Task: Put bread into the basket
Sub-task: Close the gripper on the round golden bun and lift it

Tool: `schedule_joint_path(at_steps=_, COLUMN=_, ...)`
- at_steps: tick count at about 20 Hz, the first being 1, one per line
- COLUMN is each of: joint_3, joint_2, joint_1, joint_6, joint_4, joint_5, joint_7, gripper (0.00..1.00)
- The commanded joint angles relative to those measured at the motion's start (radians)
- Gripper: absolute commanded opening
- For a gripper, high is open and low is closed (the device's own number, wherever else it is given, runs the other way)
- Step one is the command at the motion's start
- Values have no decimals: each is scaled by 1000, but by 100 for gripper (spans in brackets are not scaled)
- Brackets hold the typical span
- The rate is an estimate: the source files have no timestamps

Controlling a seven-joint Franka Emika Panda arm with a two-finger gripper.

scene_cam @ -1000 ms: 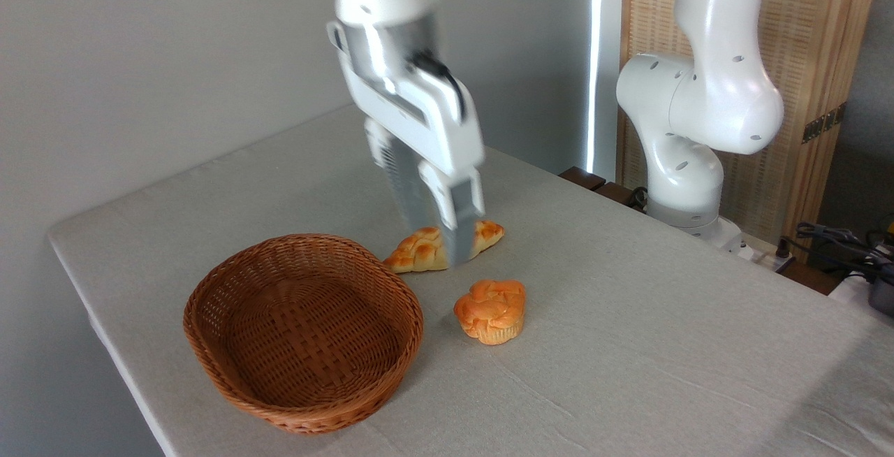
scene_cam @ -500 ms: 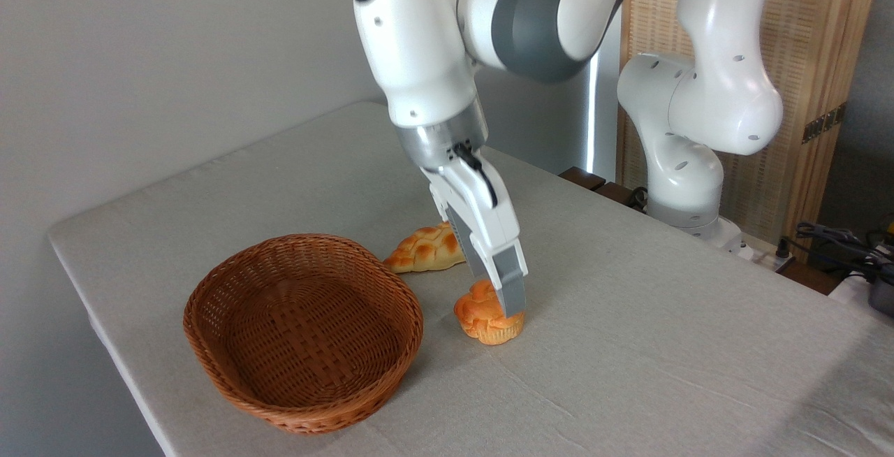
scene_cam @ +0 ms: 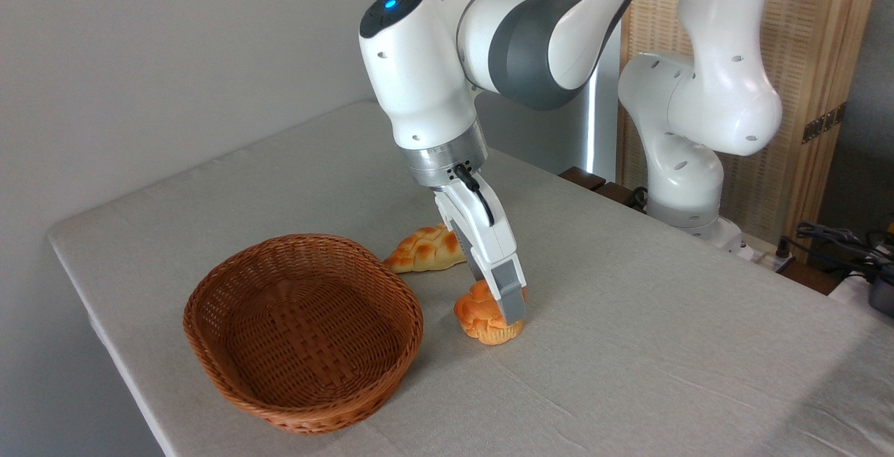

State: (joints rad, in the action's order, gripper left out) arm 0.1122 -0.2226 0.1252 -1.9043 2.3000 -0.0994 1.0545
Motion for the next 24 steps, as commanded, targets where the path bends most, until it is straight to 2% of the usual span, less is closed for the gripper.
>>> schedule_joint_path(at_steps=1, joint_3=15, joint_2=-7, joint_1=10, joint_6=-42, joint_4=24, joint_5=14, joint_7=13, gripper=82)
schedule_joint_path(at_steps=5, joint_3=14, joint_2=2, joint_1=10, joint_6=-61, joint_4=38, joint_5=14, joint_7=15, gripper=49)
schedule_joint_path(at_steps=10, joint_3=15, joint_2=8, joint_1=10, joint_6=-62, joint_4=38, joint_5=7, joint_7=38, gripper=24)
schedule_joint_path(at_steps=24, joint_3=15, joint_2=6, joint_1=10, joint_6=-61, joint_4=33, joint_5=1, joint_7=53, gripper=22)
